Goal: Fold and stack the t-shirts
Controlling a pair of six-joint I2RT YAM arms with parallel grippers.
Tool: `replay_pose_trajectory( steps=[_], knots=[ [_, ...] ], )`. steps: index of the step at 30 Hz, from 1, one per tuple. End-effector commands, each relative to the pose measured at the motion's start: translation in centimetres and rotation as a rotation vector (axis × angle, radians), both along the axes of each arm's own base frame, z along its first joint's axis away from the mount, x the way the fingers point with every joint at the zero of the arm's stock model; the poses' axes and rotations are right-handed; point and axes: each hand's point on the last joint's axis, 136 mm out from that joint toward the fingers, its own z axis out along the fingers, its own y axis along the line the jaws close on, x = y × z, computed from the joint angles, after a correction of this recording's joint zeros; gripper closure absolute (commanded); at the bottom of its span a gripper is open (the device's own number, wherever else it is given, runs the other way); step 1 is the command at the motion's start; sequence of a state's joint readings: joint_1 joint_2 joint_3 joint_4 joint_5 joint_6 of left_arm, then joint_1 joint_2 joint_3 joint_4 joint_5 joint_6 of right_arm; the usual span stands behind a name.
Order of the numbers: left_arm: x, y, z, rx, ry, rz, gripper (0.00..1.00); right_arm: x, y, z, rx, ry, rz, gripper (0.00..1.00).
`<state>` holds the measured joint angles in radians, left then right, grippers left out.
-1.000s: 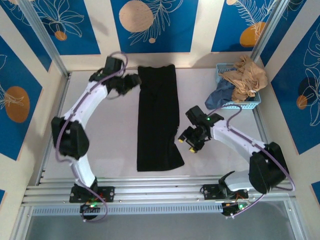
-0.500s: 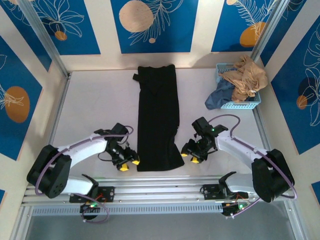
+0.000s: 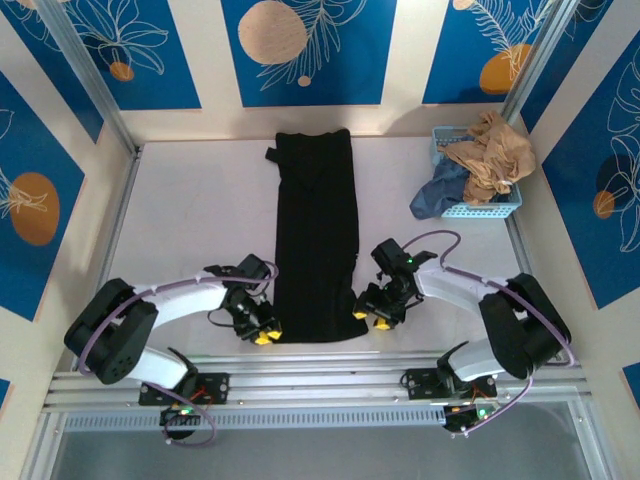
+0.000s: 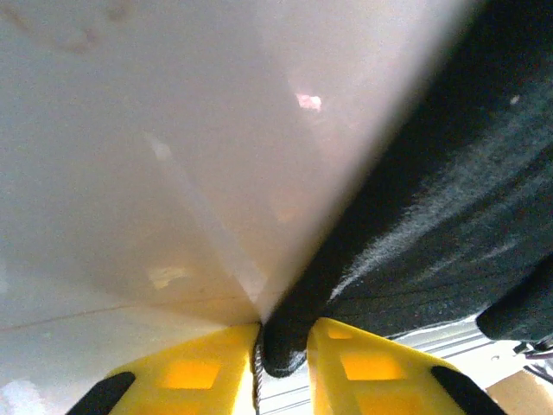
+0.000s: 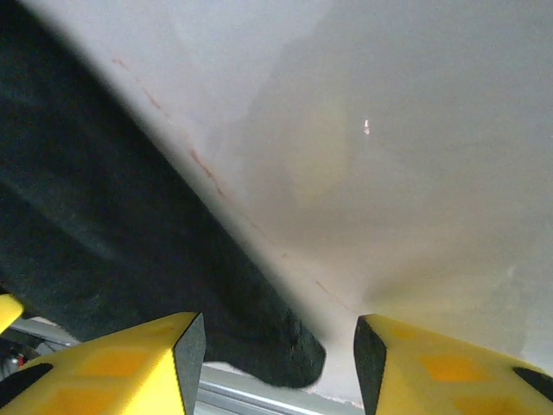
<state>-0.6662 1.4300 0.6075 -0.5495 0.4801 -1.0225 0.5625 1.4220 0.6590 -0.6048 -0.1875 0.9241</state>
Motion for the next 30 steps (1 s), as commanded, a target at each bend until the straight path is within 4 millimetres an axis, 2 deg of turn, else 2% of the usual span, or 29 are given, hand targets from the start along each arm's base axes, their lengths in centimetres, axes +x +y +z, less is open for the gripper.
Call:
replay_pose_trajectory(
  steps=[1,7,10,15,17,20,22,26,30],
  knots=[
    [0.3,0.5,-1.7,0.050,-0.059,-0.002,0.86,0.3,1.1,-0.1,0.007,-0.007,0.016,0.50],
    [-0.3,1.4,-1.2,0.059,-0.079,0.000,0.92,-1.4,1.6,-0.8,-0.044,0.060,0.033,0.57],
    [-0.4,1.6,-1.1,0.057,-0.084,0.007,0.92,-2.6,1.9,-0.6,-0.058,0.090,0.029,0.57],
    [-0.3,1.6,-0.9,0.052,-0.098,0.014,0.93,-3.2,3.0,-0.3,-0.054,0.094,0.014,0.55],
    [-0.2,1.7,-0.6,0.051,-0.111,0.014,0.86,-3.3,3.2,-0.7,-0.067,0.103,0.009,0.56],
    [0.2,1.7,-0.2,0.046,-0.142,0.018,0.61,-3.4,3.1,-1.4,-0.100,0.126,-0.011,0.63],
    [0.7,1.7,0.0,0.044,-0.168,0.035,0.51,-3.4,3.0,-1.5,-0.115,0.129,-0.026,0.68],
    [1.6,1.0,-0.2,0.018,-0.190,0.070,0.48,-3.4,2.8,-1.3,-0.122,0.133,-0.051,0.71],
    [2.4,-0.3,-1.4,-0.007,-0.170,0.076,0.53,-3.4,3.0,-0.9,-0.107,0.134,-0.072,0.72]
  ],
)
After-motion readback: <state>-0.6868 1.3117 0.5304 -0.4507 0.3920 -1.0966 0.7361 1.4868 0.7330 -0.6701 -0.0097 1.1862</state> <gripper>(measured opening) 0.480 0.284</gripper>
